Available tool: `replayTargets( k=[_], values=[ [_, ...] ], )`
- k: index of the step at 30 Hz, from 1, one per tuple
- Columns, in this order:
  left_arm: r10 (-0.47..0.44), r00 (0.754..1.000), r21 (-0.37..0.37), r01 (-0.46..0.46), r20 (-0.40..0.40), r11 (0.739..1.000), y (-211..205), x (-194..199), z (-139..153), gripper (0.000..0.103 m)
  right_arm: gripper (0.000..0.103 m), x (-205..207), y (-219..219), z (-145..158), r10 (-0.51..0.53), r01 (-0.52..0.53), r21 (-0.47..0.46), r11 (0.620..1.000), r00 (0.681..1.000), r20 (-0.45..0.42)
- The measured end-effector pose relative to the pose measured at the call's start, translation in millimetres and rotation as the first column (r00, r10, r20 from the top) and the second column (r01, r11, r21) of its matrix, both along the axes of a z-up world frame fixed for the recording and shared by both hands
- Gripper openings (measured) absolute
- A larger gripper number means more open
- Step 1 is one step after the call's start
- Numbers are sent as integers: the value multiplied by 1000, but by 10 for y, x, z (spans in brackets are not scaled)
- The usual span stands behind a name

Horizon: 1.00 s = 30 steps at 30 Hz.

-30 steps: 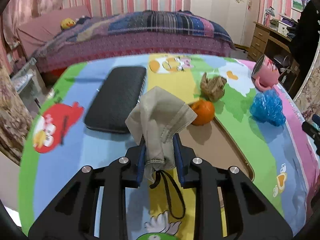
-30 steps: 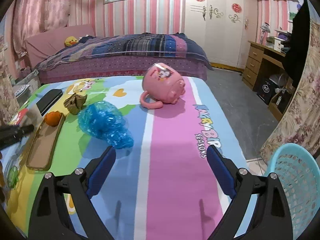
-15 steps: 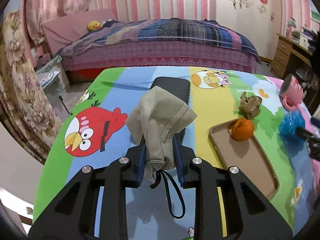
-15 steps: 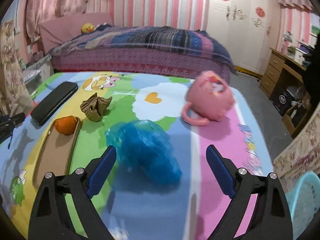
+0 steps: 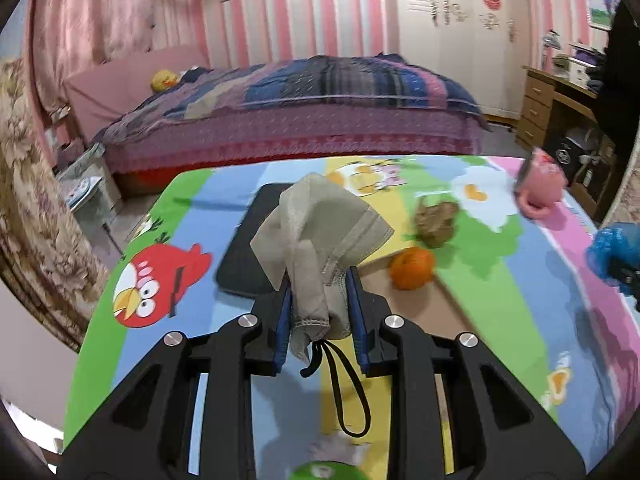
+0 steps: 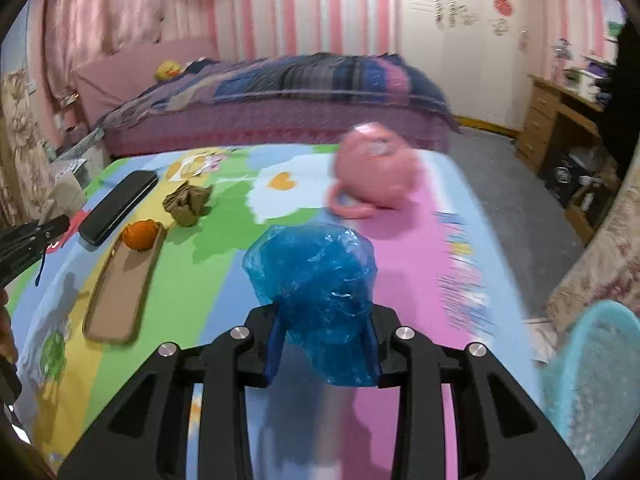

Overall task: Collect trash
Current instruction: 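Grasp the grey drawstring cloth bag with the left gripper while the right gripper grasps the blue plastic bag, then carry both bags over the blue basket and open both grippers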

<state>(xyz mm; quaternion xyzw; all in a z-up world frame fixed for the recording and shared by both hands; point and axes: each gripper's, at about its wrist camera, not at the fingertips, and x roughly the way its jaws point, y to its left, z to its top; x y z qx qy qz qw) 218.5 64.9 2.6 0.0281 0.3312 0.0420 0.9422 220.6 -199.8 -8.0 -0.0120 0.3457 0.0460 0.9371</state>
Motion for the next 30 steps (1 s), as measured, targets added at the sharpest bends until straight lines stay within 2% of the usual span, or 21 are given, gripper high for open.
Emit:
replayTargets(
  k=[4, 7, 8, 13, 15, 18, 21, 25, 27, 28, 30],
  values=[
    [-71, 997, -3, 71, 9, 997, -369, -89, 65, 24, 33, -422, -473, 298, -96, 97, -17, 995, 994, 57],
    [-158, 987, 2, 158, 29, 987, -760, -215, 152, 24, 33, -665, -818, 458, -179, 182, -17, 983, 979, 96],
    [-194, 980, 4, 194, 39, 981, -921, -263, 186, 24, 33, -817, -1022, 520, -230, 233, -11, 973, 967, 112],
    [-341, 939, -29, 342, 41, 939, -1669, -441, 265, 24, 33, -1208, -1594, 576, -351, 355, -10, 935, 928, 122],
    [-405, 914, -51, 406, 32, 912, -2010, -516, 274, 24, 33, -1326, -1845, 558, -389, 394, -29, 919, 915, 107],
    [-492, 870, -41, 493, 34, 869, -2539, -668, 264, 24, 33, -1492, -2154, 544, -438, 443, -27, 896, 892, 110],
    [-576, 817, -50, 577, 29, 815, -3082, -783, 213, 24, 33, -1603, -2427, 498, -476, 481, -20, 877, 873, 104],
    [-647, 763, -35, 646, 4, 762, -3727, -836, 97, 24, 33, -1707, -2681, 416, -511, 513, -5, 858, 855, 94],
    [-678, 735, -60, 676, -12, 735, -3997, -813, 53, 24, 33, -1714, -2791, 349, -523, 525, 1, 851, 848, 83],
    [-691, 723, -72, 688, -20, 722, -4115, -787, 35, 28, 33, -1715, -2822, 327, -527, 529, 0, 849, 846, 79],
    [-692, 721, -66, 690, -26, 721, -4218, -737, 15, 38, 33, -1699, -2912, 286, -538, 539, 2, 842, 840, 73]
  ],
)
